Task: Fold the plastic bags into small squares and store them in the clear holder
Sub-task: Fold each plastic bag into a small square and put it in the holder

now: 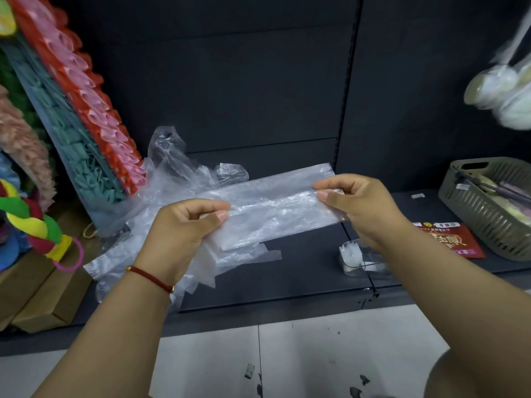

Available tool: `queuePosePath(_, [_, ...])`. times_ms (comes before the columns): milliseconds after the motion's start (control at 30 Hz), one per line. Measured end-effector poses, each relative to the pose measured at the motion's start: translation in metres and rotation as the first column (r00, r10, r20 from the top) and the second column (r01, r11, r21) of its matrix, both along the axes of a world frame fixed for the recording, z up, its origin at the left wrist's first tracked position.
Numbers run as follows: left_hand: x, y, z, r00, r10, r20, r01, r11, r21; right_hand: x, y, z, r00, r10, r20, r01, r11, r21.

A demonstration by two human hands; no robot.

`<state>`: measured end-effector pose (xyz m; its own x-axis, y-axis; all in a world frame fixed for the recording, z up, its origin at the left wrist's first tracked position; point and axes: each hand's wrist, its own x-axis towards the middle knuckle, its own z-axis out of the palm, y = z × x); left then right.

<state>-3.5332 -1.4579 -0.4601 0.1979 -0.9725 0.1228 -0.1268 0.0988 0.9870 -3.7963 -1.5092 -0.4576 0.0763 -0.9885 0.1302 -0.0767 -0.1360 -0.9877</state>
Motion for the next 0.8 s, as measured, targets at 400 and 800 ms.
queuePosePath(400, [0.013,0.001,0.009,0.98,-0.027,0.195,0.023,1.0,0.022,-0.01,-0.002,-0.001,0.997,0.026,-0.071,-0.025,1.0,0.006])
queuePosePath(800, [0.007,-0.006,0.0,0.777,0.095,0.622,-0.047,0.994,-0.094,-0.01,-0.005,0.002,0.895,-0.114,-0.431,0.075,0.992,-0.106])
